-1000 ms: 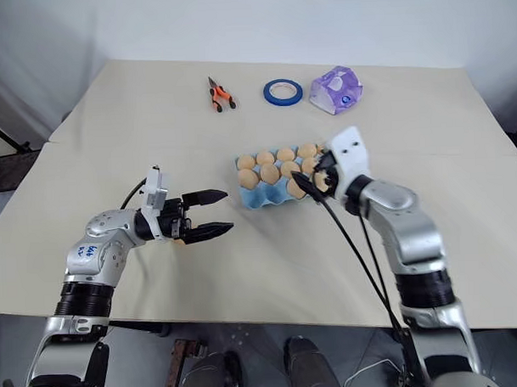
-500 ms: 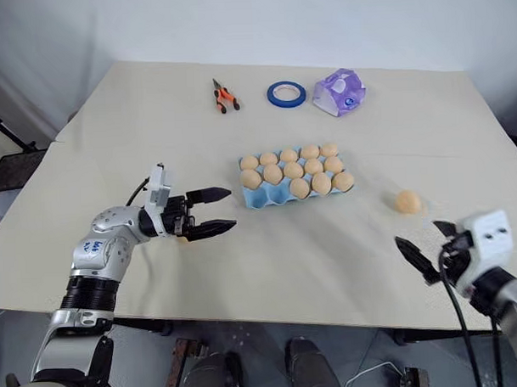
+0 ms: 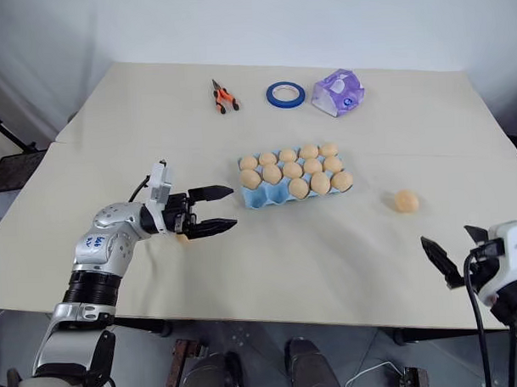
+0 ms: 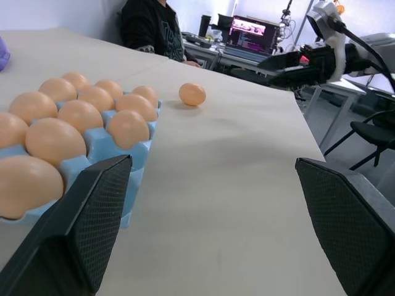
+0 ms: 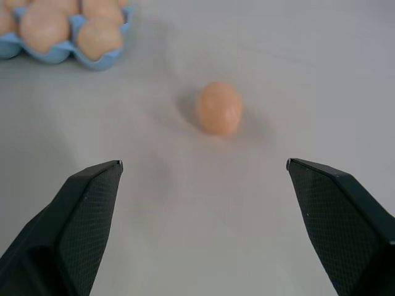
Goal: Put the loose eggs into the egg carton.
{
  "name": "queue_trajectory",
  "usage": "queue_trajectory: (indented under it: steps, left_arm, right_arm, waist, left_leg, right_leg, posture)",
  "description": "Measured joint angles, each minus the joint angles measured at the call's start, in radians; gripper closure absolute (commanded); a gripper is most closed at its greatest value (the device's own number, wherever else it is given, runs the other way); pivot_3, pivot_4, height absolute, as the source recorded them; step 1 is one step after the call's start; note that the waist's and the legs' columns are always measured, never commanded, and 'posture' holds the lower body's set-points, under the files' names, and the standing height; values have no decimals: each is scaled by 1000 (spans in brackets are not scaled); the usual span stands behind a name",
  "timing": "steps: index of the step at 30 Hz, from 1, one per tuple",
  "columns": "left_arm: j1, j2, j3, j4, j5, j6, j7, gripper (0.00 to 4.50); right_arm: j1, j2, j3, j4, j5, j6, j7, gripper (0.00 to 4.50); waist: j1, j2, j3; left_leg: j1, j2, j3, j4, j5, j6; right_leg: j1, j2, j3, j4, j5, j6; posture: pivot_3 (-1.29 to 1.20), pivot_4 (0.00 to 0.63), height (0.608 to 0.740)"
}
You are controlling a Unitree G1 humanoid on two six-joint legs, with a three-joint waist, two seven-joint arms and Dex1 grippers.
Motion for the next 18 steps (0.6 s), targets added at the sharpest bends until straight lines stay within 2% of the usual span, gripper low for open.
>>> queue_trajectory:
  steps: [10, 18]
  left_arm:
    - [-11, 5, 3, -6, 4, 0, 9, 0]
    - [34, 37, 20, -78, -2, 15, 39, 0]
  right_arm:
    - [-452, 46, 244, 469, -151, -134, -148, 43]
    - [-610, 55, 351, 778, -258, -273, -188, 43]
  waist:
    - [-11, 2, 1]
    - [-10, 3, 2]
  left_leg:
    - [-1, 1, 0, -2, 2, -4]
    - [-2, 0, 1, 0, 1, -5]
  right_leg:
    - [-2, 1, 0, 1, -1, -1]
    - [-2, 1, 0, 1, -3, 1]
  posture:
    - [0, 150, 740]
    - [0, 150, 740]
